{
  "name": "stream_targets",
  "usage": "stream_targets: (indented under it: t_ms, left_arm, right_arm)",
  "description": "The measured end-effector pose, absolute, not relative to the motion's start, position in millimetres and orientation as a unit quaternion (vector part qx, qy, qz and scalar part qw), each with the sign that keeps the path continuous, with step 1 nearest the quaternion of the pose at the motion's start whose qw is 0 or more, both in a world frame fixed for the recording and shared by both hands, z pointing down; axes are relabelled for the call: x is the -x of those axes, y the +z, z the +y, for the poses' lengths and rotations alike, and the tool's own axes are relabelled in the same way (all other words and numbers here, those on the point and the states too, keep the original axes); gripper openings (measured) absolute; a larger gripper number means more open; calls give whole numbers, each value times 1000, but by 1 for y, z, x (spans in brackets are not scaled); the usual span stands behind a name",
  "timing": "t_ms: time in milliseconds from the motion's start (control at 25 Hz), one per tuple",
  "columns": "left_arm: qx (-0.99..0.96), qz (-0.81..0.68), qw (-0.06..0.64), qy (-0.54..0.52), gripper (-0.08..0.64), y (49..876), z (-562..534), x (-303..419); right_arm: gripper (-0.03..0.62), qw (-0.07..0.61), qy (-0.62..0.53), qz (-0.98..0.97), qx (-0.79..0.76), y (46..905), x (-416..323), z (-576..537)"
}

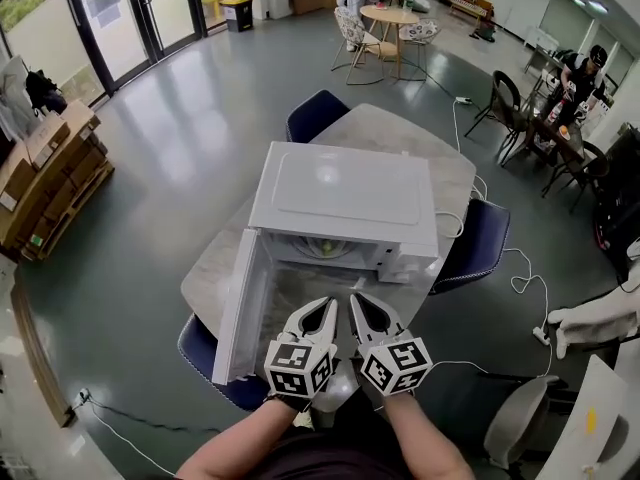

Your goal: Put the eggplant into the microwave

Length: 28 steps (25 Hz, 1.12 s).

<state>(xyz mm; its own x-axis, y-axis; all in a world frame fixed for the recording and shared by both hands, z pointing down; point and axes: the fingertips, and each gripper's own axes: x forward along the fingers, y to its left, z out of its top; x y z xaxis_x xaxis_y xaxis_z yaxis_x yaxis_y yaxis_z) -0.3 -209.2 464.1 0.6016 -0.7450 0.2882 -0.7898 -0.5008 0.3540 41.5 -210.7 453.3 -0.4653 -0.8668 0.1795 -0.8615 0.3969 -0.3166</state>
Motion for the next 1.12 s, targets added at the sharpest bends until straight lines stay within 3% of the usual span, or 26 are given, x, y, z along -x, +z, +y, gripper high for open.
stream_targets:
  t_ms: [360, 1120]
  left_arm:
    - [-879, -436, 190, 31, 8, 429, -199, -1]
    - [-879, -441, 180, 29, 8, 421, -214, -1]
  right_arm:
    - [2, 13, -158, 833, 530, 430, -40, -198]
    - [0, 13, -154, 837, 526, 425, -40, -209]
